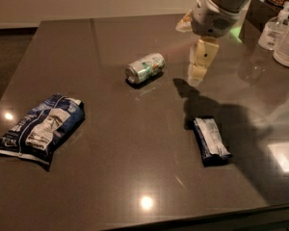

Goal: Place 7up can upright

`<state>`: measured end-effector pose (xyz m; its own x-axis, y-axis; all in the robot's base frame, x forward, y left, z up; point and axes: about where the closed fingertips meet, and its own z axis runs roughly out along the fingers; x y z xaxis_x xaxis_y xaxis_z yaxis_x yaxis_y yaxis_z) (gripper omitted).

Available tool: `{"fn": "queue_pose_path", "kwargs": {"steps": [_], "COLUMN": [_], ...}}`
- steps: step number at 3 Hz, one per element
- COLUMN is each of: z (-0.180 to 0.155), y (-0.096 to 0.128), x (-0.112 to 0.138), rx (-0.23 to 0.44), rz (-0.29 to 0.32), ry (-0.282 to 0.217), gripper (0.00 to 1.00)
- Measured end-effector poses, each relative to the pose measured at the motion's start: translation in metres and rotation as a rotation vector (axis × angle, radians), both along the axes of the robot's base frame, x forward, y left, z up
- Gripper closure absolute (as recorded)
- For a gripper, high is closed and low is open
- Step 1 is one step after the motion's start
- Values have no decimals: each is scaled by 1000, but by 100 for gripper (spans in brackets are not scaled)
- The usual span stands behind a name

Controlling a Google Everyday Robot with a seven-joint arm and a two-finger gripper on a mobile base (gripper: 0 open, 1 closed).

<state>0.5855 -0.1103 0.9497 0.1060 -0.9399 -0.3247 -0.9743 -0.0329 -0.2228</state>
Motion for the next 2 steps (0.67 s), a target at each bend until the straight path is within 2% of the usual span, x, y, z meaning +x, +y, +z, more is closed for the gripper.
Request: {"fn": "queue_pose_path", "kwargs": {"steps": [2], "z": [-18], "y": [34], "x": [56], "rx": [-77], "rz": [190], "ry": [-33], "gripper": [0]}}
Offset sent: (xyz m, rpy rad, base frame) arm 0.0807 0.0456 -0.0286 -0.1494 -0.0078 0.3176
